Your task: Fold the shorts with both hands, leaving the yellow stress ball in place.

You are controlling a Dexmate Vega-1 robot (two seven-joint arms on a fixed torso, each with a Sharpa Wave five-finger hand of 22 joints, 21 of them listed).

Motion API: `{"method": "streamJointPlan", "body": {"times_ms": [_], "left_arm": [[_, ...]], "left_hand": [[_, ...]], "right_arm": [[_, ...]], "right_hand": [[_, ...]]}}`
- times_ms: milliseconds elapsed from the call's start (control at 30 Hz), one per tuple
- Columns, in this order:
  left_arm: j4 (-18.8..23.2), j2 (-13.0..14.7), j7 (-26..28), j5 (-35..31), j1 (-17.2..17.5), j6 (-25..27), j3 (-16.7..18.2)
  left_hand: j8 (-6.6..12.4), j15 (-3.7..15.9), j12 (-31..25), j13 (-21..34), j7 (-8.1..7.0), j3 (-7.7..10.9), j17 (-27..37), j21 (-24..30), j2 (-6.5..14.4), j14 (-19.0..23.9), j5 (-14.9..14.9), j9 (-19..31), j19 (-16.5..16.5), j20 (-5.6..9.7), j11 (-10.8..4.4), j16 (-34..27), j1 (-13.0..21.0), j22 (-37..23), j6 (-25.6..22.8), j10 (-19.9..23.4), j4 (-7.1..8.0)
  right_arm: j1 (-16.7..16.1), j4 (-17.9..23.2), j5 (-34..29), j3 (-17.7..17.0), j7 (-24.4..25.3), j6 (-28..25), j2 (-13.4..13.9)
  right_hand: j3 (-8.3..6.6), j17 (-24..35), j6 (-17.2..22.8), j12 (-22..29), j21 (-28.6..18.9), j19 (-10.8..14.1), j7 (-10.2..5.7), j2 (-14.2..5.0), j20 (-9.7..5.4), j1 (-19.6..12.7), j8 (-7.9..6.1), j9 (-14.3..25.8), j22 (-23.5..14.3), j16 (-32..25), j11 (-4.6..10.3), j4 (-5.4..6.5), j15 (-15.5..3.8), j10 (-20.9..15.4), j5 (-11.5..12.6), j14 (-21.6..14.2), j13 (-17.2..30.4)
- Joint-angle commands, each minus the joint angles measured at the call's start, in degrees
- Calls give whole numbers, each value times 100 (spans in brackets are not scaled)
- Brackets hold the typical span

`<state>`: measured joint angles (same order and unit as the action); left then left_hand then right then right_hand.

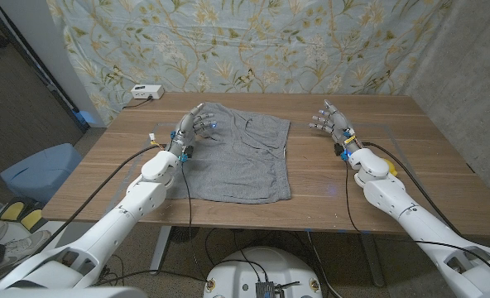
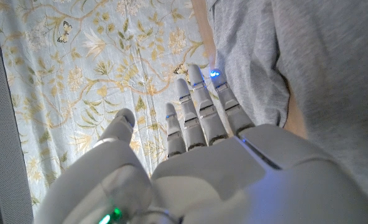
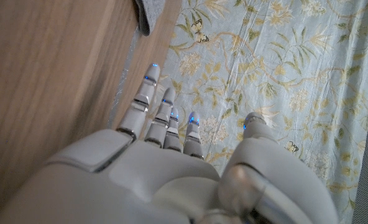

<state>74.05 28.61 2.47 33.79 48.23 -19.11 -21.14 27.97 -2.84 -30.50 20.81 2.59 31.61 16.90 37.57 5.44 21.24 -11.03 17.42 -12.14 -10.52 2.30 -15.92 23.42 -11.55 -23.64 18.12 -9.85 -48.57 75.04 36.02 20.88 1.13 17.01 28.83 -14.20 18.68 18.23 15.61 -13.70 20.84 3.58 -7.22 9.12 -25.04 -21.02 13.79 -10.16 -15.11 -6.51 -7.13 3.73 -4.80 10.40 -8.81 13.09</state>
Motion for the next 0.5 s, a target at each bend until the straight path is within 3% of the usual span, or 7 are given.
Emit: {"method": "streamJointPlan", "body": {"times_ms": [33,67,167,333,500], "left_arm": [[-17,186,110,-533,-1,-377,-74],[42,264,154,-675,5,-364,-104],[328,436,503,-1110,112,-272,-145],[935,783,1048,-1789,366,54,-145],[1507,1093,1458,-2325,679,383,-89]], "left_hand": [[-594,-132,982,-357,-395,-115,-510,-433,-87,-1324,0,84,523,-116,150,473,148,100,2024,-1377,155],[-892,-161,1138,-456,-535,-152,-575,-574,-79,-1482,8,-74,720,-62,153,494,118,101,2460,-1527,160],[-1057,-203,1252,-534,-607,-191,-605,-734,-67,-1623,23,-209,1016,7,158,507,82,93,2598,-1636,174],[-1094,-305,1319,-595,-615,-223,-598,-878,-26,-1718,34,-322,1310,-133,135,497,-5,75,2453,-1665,231],[-1072,-302,1302,-629,-589,-229,-598,-926,-4,-1665,35,-389,1389,-169,117,458,-41,61,2246,-1544,246]], "right_arm": [[-90,239,-329,14,410,27,84],[-96,315,-478,53,480,-13,162],[-132,569,-772,135,596,-194,377],[-225,1031,-1197,240,734,-535,736],[-340,1455,-1552,290,865,-836,1040]], "right_hand": [[-97,-74,-856,-239,218,-375,-290,3,-16,-46,331,-2,5,204,138,-47,70,256,49,337,-40],[-109,-85,-909,-233,234,-416,-304,-11,-74,-55,371,-19,4,208,120,-51,73,222,53,340,-45],[-117,-95,-900,-198,247,-462,-318,-33,-126,-50,397,-46,-1,202,81,-44,88,108,58,328,-50],[-132,-93,-904,-186,258,-511,-348,-88,-125,-32,426,-69,-6,193,58,-16,104,52,65,323,-55],[-150,-92,-920,-180,261,-537,-370,-132,-124,-29,453,-86,-10,185,52,-1,108,16,74,315,-58]]}}
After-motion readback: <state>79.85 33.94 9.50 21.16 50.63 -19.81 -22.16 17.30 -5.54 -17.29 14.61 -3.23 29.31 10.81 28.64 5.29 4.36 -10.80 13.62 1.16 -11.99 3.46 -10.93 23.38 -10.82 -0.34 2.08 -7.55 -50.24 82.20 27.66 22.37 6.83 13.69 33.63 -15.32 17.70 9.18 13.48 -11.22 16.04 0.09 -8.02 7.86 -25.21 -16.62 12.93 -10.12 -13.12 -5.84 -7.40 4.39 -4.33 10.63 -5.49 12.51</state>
